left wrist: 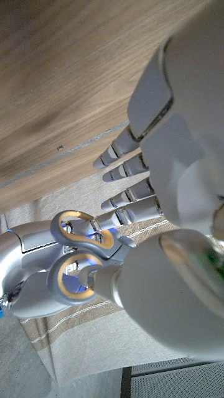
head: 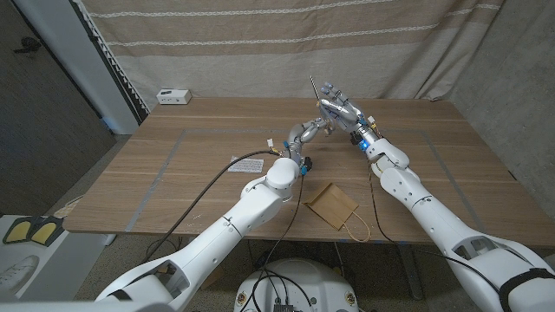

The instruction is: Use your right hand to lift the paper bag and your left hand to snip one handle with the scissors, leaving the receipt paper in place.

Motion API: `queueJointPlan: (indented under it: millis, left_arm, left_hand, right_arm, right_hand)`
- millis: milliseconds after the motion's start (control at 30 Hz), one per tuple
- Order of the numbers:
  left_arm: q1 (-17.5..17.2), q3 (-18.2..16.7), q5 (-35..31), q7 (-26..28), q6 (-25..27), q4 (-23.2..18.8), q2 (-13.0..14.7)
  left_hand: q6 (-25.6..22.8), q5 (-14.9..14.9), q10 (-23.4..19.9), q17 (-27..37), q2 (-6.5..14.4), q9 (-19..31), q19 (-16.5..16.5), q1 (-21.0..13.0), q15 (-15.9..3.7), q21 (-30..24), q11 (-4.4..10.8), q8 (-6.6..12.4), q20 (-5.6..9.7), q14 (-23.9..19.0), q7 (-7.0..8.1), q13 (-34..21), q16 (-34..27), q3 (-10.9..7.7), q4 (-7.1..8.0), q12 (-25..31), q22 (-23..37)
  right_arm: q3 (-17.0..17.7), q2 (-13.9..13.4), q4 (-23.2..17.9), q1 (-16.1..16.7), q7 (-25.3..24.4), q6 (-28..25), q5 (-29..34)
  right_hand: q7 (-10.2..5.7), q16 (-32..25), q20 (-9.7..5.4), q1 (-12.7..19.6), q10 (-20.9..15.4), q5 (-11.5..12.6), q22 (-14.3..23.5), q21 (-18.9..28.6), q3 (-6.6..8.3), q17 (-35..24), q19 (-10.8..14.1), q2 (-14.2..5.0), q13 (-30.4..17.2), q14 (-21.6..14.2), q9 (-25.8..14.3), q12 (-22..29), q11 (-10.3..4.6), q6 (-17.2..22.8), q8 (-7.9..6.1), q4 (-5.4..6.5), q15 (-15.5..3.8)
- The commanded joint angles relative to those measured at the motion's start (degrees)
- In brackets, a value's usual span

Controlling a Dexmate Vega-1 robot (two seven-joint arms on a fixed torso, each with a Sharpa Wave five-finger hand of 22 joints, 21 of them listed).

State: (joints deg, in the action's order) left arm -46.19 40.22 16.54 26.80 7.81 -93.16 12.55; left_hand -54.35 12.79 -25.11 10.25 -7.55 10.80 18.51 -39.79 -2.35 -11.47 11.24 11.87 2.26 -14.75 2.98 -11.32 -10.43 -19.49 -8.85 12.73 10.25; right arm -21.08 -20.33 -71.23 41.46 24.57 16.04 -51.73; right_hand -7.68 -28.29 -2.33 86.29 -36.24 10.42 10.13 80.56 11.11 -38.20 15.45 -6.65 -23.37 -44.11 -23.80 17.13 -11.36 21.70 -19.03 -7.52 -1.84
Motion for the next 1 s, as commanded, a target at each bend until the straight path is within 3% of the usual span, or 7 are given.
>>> queueJointPlan:
  millis: [33,333,1000]
  left_arm:
    - [0.0,0.2,-0.1,-0.7,-2.7,1.4,-0.6]
    - [0.1,0.4,-0.2,-0.8,-2.6,1.5,-1.0]
    - [0.5,0.7,-0.2,-0.9,-2.2,2.3,-1.6]
  left_hand:
    - [-0.9,0.1,-0.3,0.2,0.8,0.3,0.2,-1.7,-10.27,-0.1,0.17,0.15,9.14,-0.2,0.06,-0.2,-0.2,-1.17,-0.18,0.0,0.2]
    - [-1.0,0.1,-0.4,0.2,1.7,0.3,0.3,-3.6,-10.28,-0.1,0.25,0.02,9.32,-0.4,0.50,-0.2,-0.2,-2.31,-0.50,0.0,0.2]
    - [-1.2,-0.2,-0.2,0.2,1.4,0.2,0.3,-3.8,-10.12,-0.1,0.16,0.00,9.25,-0.4,0.27,-0.2,-0.2,-2.48,-0.34,-0.1,0.2]
  right_arm:
    - [0.3,-0.1,-0.5,0.6,-0.5,-0.2,-0.4]
    - [0.4,-0.3,-1.5,1.4,-0.7,-0.6,-0.9]
    - [0.6,-0.7,-2.8,2.0,-1.0,-0.7,-1.4]
  right_hand:
    - [-0.21,-0.9,-8.77,2.1,-0.6,0.2,0.2,0.1,0.80,-12.0,0.1,-1.70,-0.2,-2.9,-0.2,-0.2,-0.02,0.6,0.10,-0.82,-11.98]
    - [-0.20,-1.0,-8.73,2.1,-0.7,0.2,0.2,0.1,0.77,-12.0,0.0,-1.68,-0.1,-2.9,-0.4,-0.2,-0.04,0.7,0.22,-0.82,-11.99]
    - [-0.15,-1.0,-8.68,2.2,-0.9,0.2,0.2,0.1,0.69,-12.1,-0.2,-1.60,0.0,-2.6,-0.5,-0.4,-0.06,1.1,0.44,-0.83,-12.01]
